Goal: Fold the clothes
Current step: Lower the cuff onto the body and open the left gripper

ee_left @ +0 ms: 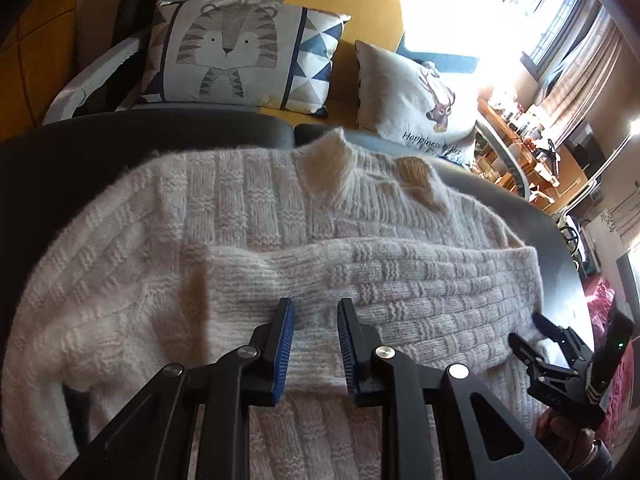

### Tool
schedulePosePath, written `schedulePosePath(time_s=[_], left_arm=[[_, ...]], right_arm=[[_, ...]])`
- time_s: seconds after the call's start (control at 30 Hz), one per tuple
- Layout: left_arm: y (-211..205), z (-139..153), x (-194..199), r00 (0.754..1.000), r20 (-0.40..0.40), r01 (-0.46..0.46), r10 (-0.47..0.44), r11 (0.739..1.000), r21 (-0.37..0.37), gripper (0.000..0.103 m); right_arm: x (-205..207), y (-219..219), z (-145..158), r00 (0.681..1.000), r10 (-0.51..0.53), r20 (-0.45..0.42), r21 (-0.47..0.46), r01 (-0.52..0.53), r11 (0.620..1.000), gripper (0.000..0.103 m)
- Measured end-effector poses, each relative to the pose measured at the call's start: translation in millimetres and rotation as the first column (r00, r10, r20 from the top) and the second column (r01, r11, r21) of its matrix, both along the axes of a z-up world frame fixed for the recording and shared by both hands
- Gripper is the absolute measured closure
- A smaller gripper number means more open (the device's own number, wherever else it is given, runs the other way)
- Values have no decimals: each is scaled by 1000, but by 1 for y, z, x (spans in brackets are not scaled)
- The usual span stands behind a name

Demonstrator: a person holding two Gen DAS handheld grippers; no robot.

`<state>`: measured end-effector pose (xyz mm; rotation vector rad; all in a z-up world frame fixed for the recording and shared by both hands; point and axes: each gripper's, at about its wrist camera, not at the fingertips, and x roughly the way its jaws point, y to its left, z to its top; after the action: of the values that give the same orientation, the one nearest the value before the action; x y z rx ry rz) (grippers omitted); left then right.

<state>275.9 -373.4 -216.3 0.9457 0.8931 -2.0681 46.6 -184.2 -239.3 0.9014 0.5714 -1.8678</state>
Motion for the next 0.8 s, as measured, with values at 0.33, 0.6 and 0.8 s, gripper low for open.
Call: schedulePosePath(time_s=[0.33, 0.6, 0.8], left_arm=[[9, -7, 7, 998, -51, 44, -48, 996, -72, 78], [31, 15, 11, 996, -8, 90, -90, 994, -59, 12], [42, 9, 17, 996, 6, 84, -84, 995, -46, 11]], right_arm=[[1, -1, -1, 1000, -6, -12, -2, 6, 1000, 13], [9, 0, 25, 995, -77, 62, 12, 76, 997, 13], [45, -5, 36, 999, -43, 27, -33, 44, 999, 13]])
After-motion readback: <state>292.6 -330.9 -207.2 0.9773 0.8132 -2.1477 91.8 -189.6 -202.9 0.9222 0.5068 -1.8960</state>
